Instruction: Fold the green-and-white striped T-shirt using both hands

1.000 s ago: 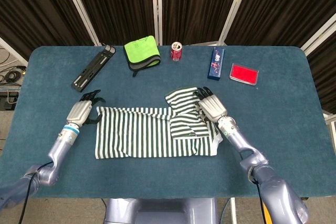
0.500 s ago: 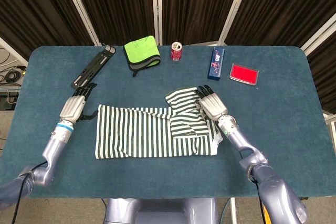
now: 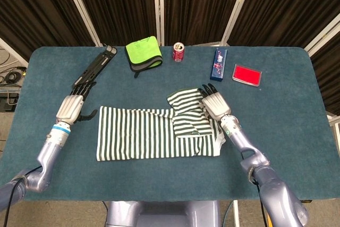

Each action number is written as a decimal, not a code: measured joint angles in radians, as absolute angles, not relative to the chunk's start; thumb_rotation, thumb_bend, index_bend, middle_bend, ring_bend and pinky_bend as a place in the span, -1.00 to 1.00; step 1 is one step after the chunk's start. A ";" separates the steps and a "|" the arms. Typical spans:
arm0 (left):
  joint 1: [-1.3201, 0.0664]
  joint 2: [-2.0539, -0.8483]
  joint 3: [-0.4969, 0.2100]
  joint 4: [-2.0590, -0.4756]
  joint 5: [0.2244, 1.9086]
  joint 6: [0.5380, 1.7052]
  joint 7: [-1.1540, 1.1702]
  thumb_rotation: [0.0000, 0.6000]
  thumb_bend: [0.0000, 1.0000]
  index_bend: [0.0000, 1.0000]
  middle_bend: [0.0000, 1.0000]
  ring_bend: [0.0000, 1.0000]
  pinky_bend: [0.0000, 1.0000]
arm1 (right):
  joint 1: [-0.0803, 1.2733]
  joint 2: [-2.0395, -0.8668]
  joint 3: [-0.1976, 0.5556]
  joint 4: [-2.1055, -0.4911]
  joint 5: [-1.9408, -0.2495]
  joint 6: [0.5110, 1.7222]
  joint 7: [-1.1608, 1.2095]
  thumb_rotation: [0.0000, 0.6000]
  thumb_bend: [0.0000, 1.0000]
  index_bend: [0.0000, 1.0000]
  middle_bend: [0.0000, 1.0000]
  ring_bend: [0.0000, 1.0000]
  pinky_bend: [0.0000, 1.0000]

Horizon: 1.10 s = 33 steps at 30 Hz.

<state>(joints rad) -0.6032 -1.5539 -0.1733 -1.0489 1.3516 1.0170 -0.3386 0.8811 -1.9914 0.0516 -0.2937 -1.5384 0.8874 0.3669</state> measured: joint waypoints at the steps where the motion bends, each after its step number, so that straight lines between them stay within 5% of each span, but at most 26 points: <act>1: -0.603 -1.552 -0.174 -1.054 1.350 1.017 -0.336 1.00 -0.21 -1.00 -1.00 -1.00 -1.00 | 0.881 -1.992 0.053 -0.292 -1.536 0.884 0.364 1.00 -0.15 0.38 -0.76 -1.00 -1.00; 7: -0.600 -1.541 -0.175 -1.074 1.343 1.015 -0.327 1.00 -0.21 -1.00 -1.00 -1.00 -1.00 | 0.879 -1.996 0.060 -0.291 -1.525 0.873 0.355 1.00 -0.30 -0.04 -0.82 -1.00 -1.00; 11: -0.596 -1.532 -0.176 -1.087 1.339 1.018 -0.328 1.00 -0.21 -1.00 -1.00 -1.00 -1.00 | 0.881 -1.997 0.072 -0.290 -1.512 0.872 0.329 1.00 -0.77 -0.76 -0.99 -1.00 -1.00; 14: -0.589 -1.518 -0.176 -1.110 1.341 1.034 -0.325 1.00 -0.21 -1.00 -1.00 -1.00 -1.00 | 0.883 -1.990 0.097 -0.310 -1.489 0.864 0.299 1.00 -0.97 -0.94 -1.00 -1.00 -1.00; 24: -0.540 -1.434 -0.172 -1.246 1.348 1.113 -0.278 1.00 -0.20 -1.00 -1.00 -1.00 -1.00 | 0.870 -1.914 0.162 -0.462 -1.424 0.918 0.086 1.00 -1.00 -0.98 -1.00 -1.00 -1.00; 33: -0.442 -1.313 -0.137 -1.439 1.350 1.219 -0.163 1.00 -0.20 -1.00 -1.00 -1.00 -1.00 | 0.847 -1.745 0.234 -0.778 -1.342 0.934 -0.051 1.00 -1.00 -0.76 -1.00 -1.00 -1.00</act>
<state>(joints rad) -0.4416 -1.3128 -0.1371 -1.4395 1.3504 1.2188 -0.1629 0.8470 -1.7450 0.2341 -0.7777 -1.3415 0.9341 -0.0506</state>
